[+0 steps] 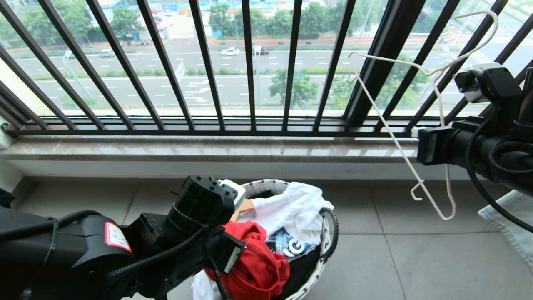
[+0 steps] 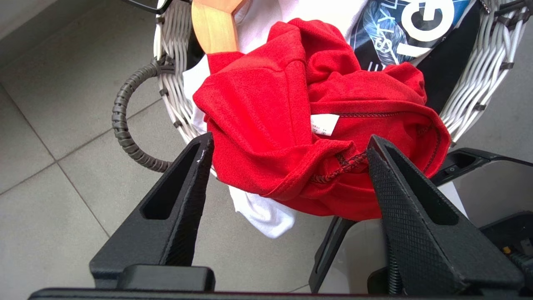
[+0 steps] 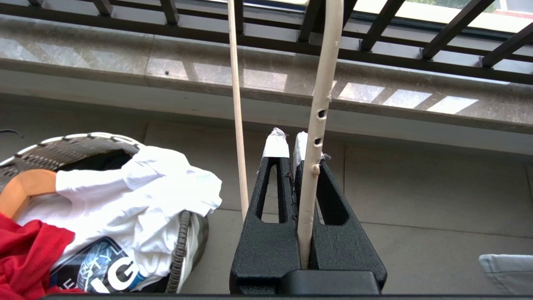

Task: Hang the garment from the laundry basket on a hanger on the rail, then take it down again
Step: Pick up clothes from the basket

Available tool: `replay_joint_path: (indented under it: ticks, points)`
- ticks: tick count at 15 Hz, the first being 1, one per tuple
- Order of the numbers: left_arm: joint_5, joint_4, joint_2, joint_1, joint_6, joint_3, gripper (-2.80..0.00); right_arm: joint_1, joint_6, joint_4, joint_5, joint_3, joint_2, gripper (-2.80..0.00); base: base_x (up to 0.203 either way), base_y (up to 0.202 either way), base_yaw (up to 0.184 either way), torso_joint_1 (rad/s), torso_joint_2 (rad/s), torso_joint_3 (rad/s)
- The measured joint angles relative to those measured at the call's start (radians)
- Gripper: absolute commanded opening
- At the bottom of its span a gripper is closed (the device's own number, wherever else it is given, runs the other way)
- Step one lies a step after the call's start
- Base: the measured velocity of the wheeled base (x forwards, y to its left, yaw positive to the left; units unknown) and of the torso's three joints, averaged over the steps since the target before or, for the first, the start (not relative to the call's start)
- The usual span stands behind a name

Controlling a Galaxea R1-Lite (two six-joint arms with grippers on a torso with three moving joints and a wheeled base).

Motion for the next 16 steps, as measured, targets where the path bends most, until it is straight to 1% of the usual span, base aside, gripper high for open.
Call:
replay_joint_path:
  ticks: [3, 5, 7, 9, 10, 11, 13, 15, 16]
  points:
    - [0.000, 0.051, -0.033, 0.003, 0.050, 0.007, 0.00, 0.001, 0.001, 0.000, 0.000, 0.002, -0.001, -2.80, 0.000, 0.000, 0.000, 0.000, 0.00, 0.000]
    - [-0.003, 0.082, -0.051, 0.004, 0.113, -0.012, 0.00, 0.001, 0.001, 0.000, 0.000, 0.001, -0.001, -2.80, 0.000, 0.000, 0.000, 0.000, 0.00, 0.000]
    - [-0.008, 0.169, -0.060, 0.004, 0.197, -0.061, 0.00, 0.001, 0.001, 0.000, 0.000, 0.000, -0.001, -2.80, 0.000, 0.000, 0.000, 0.000, 0.00, 0.000]
    - [-0.036, 0.294, -0.060, 0.004, 0.269, -0.127, 0.00, 0.000, 0.001, 0.000, 0.001, -0.002, -0.006, -2.80, 0.000, 0.000, 0.000, 0.000, 0.00, 0.000]
    - [-0.061, 0.368, -0.057, 0.004, 0.318, -0.163, 0.00, 0.000, 0.001, 0.000, 0.001, -0.002, -0.009, -2.80, 0.000, 0.000, 0.000, 0.000, 0.00, 0.000]
    - [-0.081, 0.438, -0.051, 0.004, 0.385, -0.197, 0.00, 0.000, 0.001, 0.000, 0.002, -0.002, -0.011, -2.80, 0.000, 0.000, 0.000, 0.000, 0.00, 0.000]
    - [-0.089, 0.493, -0.023, 0.004, 0.496, -0.251, 0.00, 0.000, 0.001, 0.000, 0.002, 0.000, -0.013, -2.80, 0.000, 0.000, 0.000, 0.000, 0.00, 0.000]
    - [-0.081, 0.500, 0.013, 0.007, 0.574, -0.290, 0.00, 0.000, 0.001, 0.000, 0.002, 0.000, -0.013, -2.80, 0.000, 0.000, 0.000, 0.000, 0.00, 0.000]
    - [-0.066, 0.501, 0.031, 0.009, 0.602, -0.300, 0.00, 0.000, 0.001, 0.000, 0.002, 0.000, -0.013, -2.80, 0.000, 0.000, 0.000, 0.000, 0.00, 0.000]
